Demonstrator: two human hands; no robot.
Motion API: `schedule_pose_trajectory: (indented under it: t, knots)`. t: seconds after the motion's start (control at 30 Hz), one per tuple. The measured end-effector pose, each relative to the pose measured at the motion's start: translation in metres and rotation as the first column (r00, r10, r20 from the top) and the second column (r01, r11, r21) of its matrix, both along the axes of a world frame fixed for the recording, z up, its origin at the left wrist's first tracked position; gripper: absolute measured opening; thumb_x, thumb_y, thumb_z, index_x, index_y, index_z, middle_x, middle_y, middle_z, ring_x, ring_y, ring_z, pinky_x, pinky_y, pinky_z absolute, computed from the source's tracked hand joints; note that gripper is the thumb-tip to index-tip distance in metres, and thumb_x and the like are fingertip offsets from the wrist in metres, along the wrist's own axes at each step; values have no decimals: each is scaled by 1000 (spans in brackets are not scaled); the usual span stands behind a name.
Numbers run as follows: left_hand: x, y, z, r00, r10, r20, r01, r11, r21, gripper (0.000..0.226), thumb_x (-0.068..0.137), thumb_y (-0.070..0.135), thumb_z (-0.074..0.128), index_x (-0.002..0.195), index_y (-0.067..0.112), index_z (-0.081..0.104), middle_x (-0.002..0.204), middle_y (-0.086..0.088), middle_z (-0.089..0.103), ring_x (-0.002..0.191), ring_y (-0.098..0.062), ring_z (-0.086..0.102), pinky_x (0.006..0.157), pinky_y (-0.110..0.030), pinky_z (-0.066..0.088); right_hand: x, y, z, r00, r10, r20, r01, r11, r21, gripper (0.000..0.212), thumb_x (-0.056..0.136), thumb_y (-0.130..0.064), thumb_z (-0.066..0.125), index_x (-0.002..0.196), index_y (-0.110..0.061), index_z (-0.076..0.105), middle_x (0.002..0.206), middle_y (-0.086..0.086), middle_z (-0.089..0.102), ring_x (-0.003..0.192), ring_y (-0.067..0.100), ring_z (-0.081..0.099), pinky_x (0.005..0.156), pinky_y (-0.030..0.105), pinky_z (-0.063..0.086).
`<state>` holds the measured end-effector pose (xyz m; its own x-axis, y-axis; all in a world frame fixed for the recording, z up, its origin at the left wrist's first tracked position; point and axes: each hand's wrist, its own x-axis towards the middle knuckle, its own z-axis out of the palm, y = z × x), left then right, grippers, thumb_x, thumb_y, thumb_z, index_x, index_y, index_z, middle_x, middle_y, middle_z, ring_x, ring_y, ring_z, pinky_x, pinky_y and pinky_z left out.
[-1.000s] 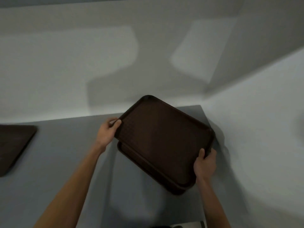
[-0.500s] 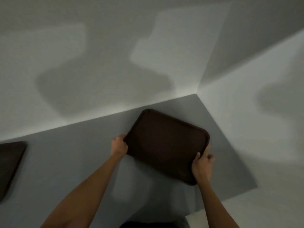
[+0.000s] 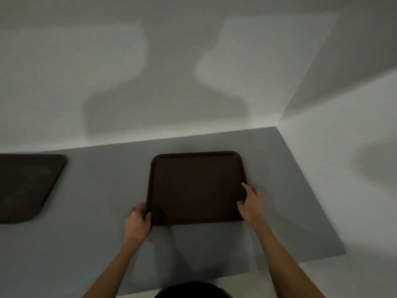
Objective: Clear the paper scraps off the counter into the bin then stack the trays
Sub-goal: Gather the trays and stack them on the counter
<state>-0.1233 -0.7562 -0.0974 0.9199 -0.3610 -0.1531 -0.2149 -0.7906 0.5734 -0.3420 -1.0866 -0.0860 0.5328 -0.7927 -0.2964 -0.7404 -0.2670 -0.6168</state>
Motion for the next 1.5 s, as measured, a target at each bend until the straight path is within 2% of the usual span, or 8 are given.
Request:
schedule_pose_trajectory:
  t: [0.33, 0.47, 0.63, 0.8, 1.03, 1.23, 1.4, 1.5]
  knots:
    - [-24, 53, -4, 984, 66, -163, -72, 997, -34, 41, 97, 15, 66, 137, 10, 61, 113, -17, 75, 102, -37, 72, 89, -44, 58, 9, 51, 1, 899, 282, -335, -346, 926, -149, 76, 101, -29, 60, 167, -21, 23, 173, 18, -16, 162, 39, -2, 130, 49, 14]
    - [-34, 74, 19, 979, 164, -118, -177, 978, -112, 46, 97, 21, 66, 141, 13, 56, 115, -10, 71, 105, -33, 69, 93, -44, 55, 18, 90, 31, 887, 355, -296, -436, 855, -281, 71, 96, -35, 66, 160, -27, 37, 175, 17, -1, 162, 37, 0, 130, 50, 7]
    - [-47, 151, 47, 976, 213, -37, -215, 942, -259, 33, 95, 15, 69, 128, 21, 62, 107, 5, 68, 81, 1, 65, 76, -15, 50, 42, 199, 51, 884, 468, 13, -451, 858, -244, 45, 94, -30, 74, 137, -30, 62, 169, 2, 31, 153, 27, 37, 123, 49, 36]
    - [-32, 267, 61, 956, 294, -15, -288, 924, -251, 24, 97, 18, 67, 121, 22, 65, 106, 8, 70, 87, 6, 64, 74, -10, 47, 90, 321, 43, 848, 484, 216, -445, 871, -207, 33, 89, -22, 80, 120, -25, 72, 141, 1, 63, 128, 17, 62, 112, 26, 43]
    - [15, 430, 74, 919, 393, -38, -386, 873, -298, 21, 99, 18, 65, 121, 20, 67, 102, 5, 73, 89, 3, 67, 74, -12, 53, 219, 484, 26, 908, 315, 278, -383, 893, 239, 21, 91, -47, 73, 105, -32, 67, 88, -17, 75, 87, 7, 73, 99, 38, 56]
    - [55, 508, 82, 892, 422, -162, -451, 801, -394, 26, 101, 31, 63, 126, 29, 62, 107, 8, 74, 97, -9, 71, 86, -40, 62, 344, 586, 16, 941, 118, 317, -295, 746, 597, 25, 103, -42, 64, 104, -16, 65, 98, 7, 73, 71, 16, 68, 62, 33, 58]
    - [65, 547, 91, 887, 406, -220, -462, 771, -439, 26, 102, 26, 63, 127, 33, 62, 107, 9, 76, 98, -9, 72, 83, -36, 62, 424, 617, 11, 960, -155, 231, -124, 505, 854, 38, 105, -45, 60, 124, -12, 58, 119, 13, 66, 117, 35, 69, 99, 48, 59]
    - [65, 571, 97, 879, 413, -239, -477, 769, -425, 26, 103, 22, 60, 128, 31, 62, 105, 7, 77, 96, -7, 73, 81, -33, 62, 455, 626, 15, 938, -287, 193, -44, 454, 890, 38, 105, -43, 61, 130, -14, 54, 122, 9, 61, 118, 36, 70, 99, 49, 59]
